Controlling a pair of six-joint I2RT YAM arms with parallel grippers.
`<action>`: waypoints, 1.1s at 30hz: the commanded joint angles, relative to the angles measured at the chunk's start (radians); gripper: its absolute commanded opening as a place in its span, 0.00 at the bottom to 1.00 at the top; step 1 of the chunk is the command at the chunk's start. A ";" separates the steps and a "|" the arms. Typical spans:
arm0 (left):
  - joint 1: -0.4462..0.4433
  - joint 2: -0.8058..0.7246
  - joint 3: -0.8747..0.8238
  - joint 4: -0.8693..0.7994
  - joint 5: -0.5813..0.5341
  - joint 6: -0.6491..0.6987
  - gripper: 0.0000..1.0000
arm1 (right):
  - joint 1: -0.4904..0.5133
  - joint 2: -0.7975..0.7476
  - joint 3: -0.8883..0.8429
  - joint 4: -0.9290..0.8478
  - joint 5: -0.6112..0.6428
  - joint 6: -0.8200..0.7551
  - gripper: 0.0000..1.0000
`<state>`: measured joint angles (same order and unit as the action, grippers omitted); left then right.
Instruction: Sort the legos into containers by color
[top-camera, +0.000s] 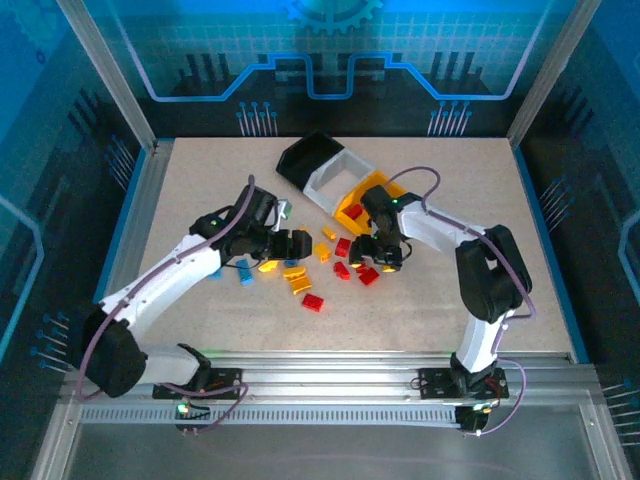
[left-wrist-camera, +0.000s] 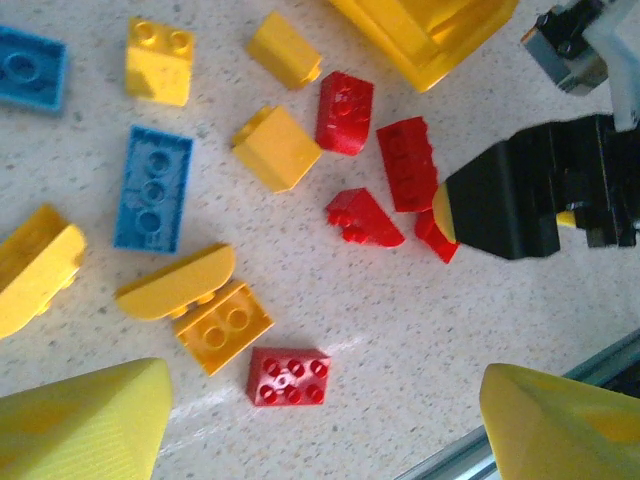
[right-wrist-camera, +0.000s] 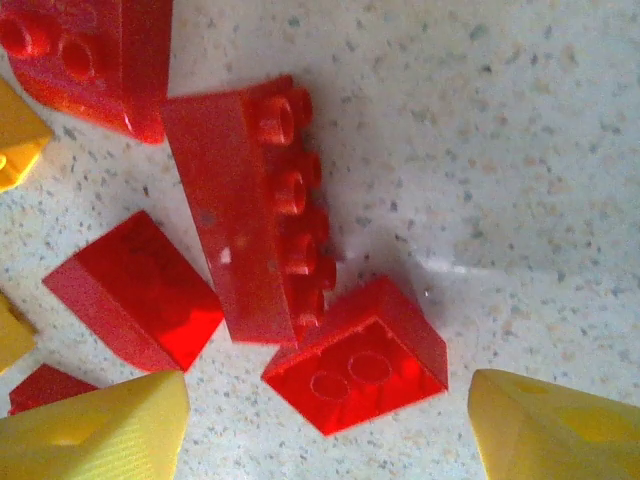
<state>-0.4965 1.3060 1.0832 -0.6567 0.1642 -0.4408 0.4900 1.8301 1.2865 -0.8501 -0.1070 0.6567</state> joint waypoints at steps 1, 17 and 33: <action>0.016 -0.058 -0.025 -0.040 -0.043 0.001 0.81 | 0.014 0.040 0.040 -0.053 0.027 -0.006 0.76; 0.040 -0.156 -0.092 -0.057 -0.025 -0.028 0.81 | 0.078 0.114 0.017 -0.092 0.133 -0.005 0.71; 0.047 -0.165 -0.117 -0.042 -0.005 -0.054 0.80 | 0.035 0.037 -0.094 -0.040 0.168 -0.009 0.63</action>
<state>-0.4599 1.1564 0.9703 -0.6987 0.1360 -0.4740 0.5426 1.8793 1.2060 -0.8734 0.0425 0.6498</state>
